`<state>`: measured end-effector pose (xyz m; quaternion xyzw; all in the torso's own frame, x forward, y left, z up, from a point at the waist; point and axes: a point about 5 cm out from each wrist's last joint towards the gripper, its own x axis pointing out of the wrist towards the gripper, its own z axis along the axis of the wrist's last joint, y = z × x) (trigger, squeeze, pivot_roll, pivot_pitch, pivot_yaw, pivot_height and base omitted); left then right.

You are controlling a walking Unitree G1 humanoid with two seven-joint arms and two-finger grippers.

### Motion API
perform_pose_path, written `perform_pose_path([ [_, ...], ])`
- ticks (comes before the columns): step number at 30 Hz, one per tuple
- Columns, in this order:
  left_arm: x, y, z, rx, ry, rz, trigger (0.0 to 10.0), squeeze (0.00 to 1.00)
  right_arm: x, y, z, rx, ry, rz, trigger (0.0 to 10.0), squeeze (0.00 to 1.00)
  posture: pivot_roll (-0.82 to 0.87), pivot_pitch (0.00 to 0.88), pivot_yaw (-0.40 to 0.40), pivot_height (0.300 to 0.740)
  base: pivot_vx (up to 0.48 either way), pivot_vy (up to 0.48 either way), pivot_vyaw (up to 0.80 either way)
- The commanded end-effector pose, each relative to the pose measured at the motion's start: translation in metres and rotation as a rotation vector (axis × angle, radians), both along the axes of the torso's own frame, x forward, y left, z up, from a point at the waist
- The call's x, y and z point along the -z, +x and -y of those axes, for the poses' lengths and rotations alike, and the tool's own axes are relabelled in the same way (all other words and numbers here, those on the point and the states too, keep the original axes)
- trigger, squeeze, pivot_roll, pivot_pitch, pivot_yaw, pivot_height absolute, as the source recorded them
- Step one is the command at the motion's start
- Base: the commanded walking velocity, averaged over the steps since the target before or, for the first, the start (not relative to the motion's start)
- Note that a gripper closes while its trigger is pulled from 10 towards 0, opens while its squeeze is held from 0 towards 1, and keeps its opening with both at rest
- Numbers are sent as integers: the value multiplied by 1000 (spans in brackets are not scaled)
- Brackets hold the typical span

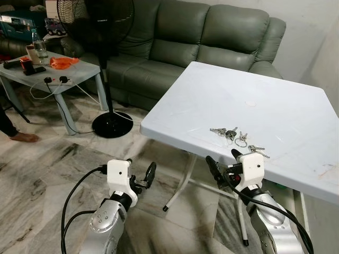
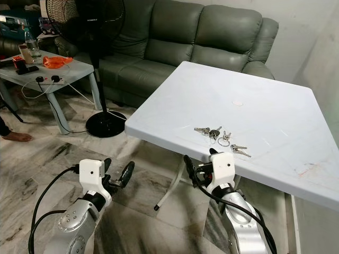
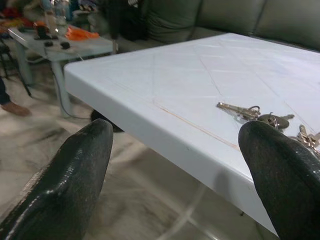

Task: Hang keys on a hook

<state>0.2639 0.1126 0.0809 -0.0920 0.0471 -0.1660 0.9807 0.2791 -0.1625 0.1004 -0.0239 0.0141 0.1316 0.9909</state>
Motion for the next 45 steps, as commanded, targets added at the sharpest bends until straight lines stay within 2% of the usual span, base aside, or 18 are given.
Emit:
perform_pose_path([
  [1,-4,0,4,29,3,15,10000,0,0,3,5,53,-21,-6,10000,0,23,0,-69,740,0,0,0],
  [4,-5,-1,4,54,10,22,10000,0,-1,7,12,167,-37,1,10000,0,23,0,-69,740,0,0,0],
  [9,-7,2,2,67,17,26,10000,0,0,10,20,254,-52,-13,10000,0,23,0,-69,740,0,0,0],
  [26,-7,1,4,93,0,26,10000,0,0,11,23,279,-73,-7,10000,0,18,0,-66,740,71,0,0],
  [45,-7,-1,4,88,-9,22,10000,0,2,10,22,265,-72,-11,10000,0,22,0,-70,740,278,0,0],
])
